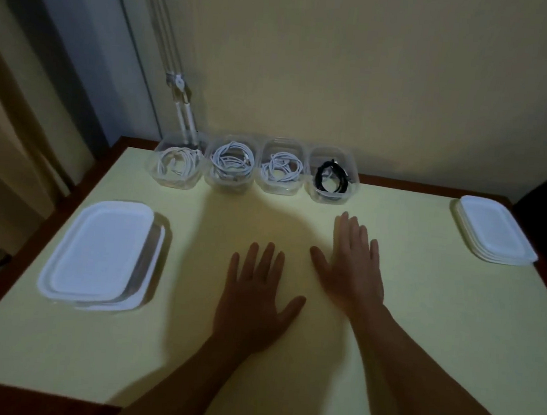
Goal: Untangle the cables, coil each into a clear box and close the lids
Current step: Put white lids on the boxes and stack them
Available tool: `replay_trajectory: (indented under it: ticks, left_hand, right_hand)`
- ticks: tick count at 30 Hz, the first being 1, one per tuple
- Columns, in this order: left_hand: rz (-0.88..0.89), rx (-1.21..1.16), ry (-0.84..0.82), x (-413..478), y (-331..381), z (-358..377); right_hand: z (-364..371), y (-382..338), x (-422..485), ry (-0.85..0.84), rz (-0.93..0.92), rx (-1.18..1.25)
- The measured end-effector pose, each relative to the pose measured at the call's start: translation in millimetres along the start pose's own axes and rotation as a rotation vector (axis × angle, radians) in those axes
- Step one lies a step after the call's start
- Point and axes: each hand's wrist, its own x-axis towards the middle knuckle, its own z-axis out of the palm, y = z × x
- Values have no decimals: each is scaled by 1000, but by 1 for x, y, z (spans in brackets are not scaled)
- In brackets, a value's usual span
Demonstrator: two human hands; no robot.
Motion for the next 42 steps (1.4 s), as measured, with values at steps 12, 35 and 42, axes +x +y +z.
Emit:
replay_trajectory:
  ticks: [12,35,42]
  left_hand:
    - [32,-82,90,36,5,4]
    - [35,-353,138,64,17,-10]
    - [54,-354,157,64,17,-8]
  right_hand:
    - [6,6,74,332,-85,183]
    - [-22,25,-74,331,-148,495]
    - [-60,137,-27,382,179,124]
